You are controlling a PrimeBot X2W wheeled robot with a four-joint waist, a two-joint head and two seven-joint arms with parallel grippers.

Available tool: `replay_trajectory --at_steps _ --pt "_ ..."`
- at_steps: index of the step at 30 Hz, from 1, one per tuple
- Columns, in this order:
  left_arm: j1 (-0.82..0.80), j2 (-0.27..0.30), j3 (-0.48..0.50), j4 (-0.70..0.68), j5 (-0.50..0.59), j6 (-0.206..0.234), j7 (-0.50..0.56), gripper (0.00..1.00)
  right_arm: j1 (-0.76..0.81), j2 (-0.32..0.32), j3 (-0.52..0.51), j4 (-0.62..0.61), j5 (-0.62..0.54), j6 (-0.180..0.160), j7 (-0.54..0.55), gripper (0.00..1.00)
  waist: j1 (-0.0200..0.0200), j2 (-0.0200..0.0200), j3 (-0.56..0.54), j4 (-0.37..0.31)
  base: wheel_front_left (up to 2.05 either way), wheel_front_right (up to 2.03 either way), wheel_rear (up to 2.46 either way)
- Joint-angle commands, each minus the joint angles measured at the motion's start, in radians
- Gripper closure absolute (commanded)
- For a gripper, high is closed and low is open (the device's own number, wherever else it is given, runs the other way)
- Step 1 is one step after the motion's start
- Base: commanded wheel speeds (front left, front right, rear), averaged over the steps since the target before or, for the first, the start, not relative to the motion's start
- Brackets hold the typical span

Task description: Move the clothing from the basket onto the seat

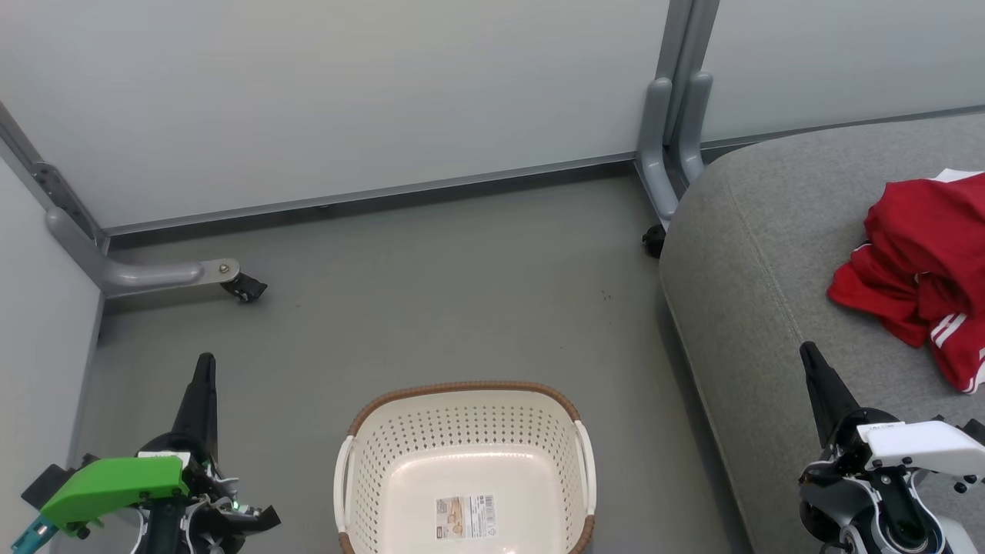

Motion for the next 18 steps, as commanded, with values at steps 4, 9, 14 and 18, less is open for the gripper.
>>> replay_trajectory --at_steps 4,9,14,18 --pt "-0.012 0.003 0.004 0.001 -0.002 -0.006 0.001 1.00 -0.009 -0.003 -0.004 0.003 0.004 0.000 0.006 1.00 0.0000 -0.0001 0.000 0.000 0.00 0.00 0.00" --pt "-0.012 0.003 0.004 0.000 -0.002 -0.006 0.002 1.00 -0.009 -0.002 -0.005 0.003 0.002 0.000 0.007 1.00 0.0000 -0.0001 0.000 0.000 0.00 0.00 0.00" --pt "-0.012 0.003 0.005 0.001 -0.002 -0.006 0.002 1.00 -0.009 -0.001 -0.006 0.003 0.000 0.000 0.006 1.00 0.0000 -0.0001 0.000 0.000 0.00 0.00 0.00" --pt "-0.013 0.002 0.005 0.000 -0.001 -0.006 0.002 1.00 -0.009 -0.001 -0.007 0.003 -0.001 0.000 0.007 1.00 0.0000 -0.0001 0.000 0.000 0.00 0.00 0.00"
